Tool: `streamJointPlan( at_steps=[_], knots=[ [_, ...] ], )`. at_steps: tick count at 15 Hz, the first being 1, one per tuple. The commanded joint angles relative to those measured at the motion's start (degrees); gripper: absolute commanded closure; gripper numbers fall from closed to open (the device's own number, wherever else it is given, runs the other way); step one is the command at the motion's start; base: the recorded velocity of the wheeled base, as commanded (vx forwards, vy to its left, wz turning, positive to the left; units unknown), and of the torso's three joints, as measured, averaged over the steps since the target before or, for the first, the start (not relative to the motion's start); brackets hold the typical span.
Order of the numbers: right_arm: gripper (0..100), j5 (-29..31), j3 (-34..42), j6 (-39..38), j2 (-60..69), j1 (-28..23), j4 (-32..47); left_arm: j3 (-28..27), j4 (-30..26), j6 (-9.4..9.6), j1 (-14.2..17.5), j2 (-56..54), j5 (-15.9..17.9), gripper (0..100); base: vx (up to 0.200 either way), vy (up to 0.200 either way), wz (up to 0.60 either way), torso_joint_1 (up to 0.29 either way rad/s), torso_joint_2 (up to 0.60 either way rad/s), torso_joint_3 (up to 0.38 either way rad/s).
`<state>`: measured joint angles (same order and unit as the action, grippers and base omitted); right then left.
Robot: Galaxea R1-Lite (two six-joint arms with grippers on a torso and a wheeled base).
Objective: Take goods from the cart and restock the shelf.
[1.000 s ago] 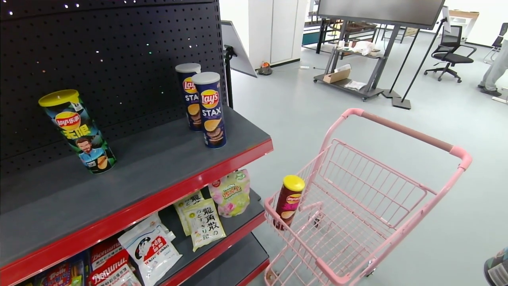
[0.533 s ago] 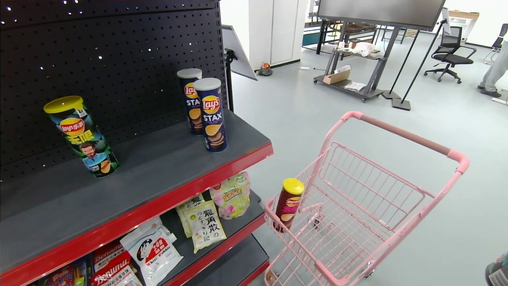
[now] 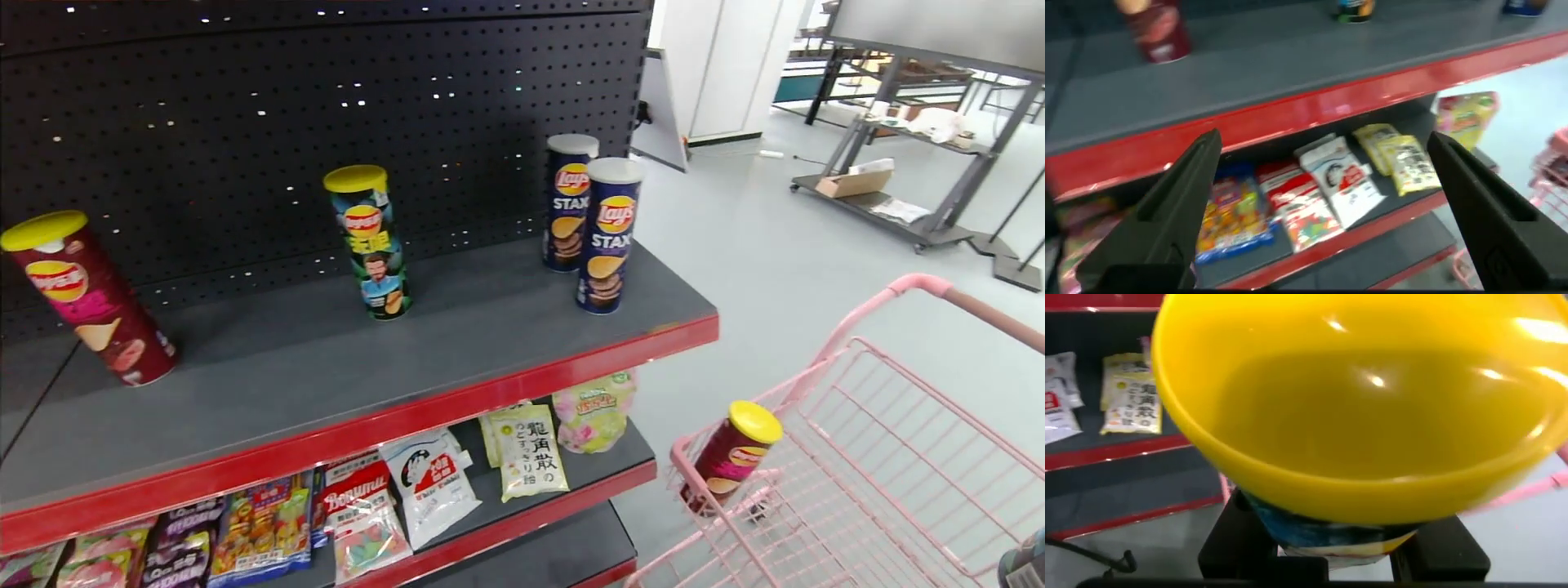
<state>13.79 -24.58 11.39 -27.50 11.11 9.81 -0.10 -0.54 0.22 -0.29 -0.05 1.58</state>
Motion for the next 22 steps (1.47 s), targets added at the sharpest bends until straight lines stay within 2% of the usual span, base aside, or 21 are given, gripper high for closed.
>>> streamJointPlan(
  at_steps=[1,3,8,11,14,20,22],
  knots=[
    [100,0.01,0.23,0.04,0.43,0.06,0.03,0.01,-0.08,0.04,0.03,0.05,0.0,0,0.0,0.0,0.6,0.007,0.0,0.007],
    [100,0.01,1.46,0.04,1.84,0.06,-0.06,0.01,0.01,0.04,-0.06,0.05,0.0,0,0.0,0.0,0.3,0.001,0.0,0.001],
    [100,-0.6,5.06,0.22,14.93,0.5,0.56,0.01,0.01,0.13,0.03,0.05,-0.09,0,0.0,0.0,0.0,0.0,0.0,0.0],
    [100,-0.69,6.82,0.22,18.89,0.94,0.56,0.01,0.01,0.13,0.03,0.05,-0.09,0,0.2,0.0,0.0,-0.006,0.0,0.002],
    [100,-0.78,8.49,0.22,21.35,1.02,0.56,0.01,0.01,0.04,-0.06,0.05,-0.09,0,0.2,0.0,0.0,0.009,0.0,0.001],
    [100,-0.43,7.88,0.13,21.7,1.11,-0.06,0.01,-0.08,0.04,0.03,0.05,-0.09,0,0.0,0.0,0.0,0.0,0.0,0.0],
    [100,-2.63,8.76,-0.22,21.7,1.2,-0.06,0.01,0.01,0.31,-0.06,0.05,0.7,0,0.0,0.0,0.0,0.0,0.0,0.0]
  ],
)
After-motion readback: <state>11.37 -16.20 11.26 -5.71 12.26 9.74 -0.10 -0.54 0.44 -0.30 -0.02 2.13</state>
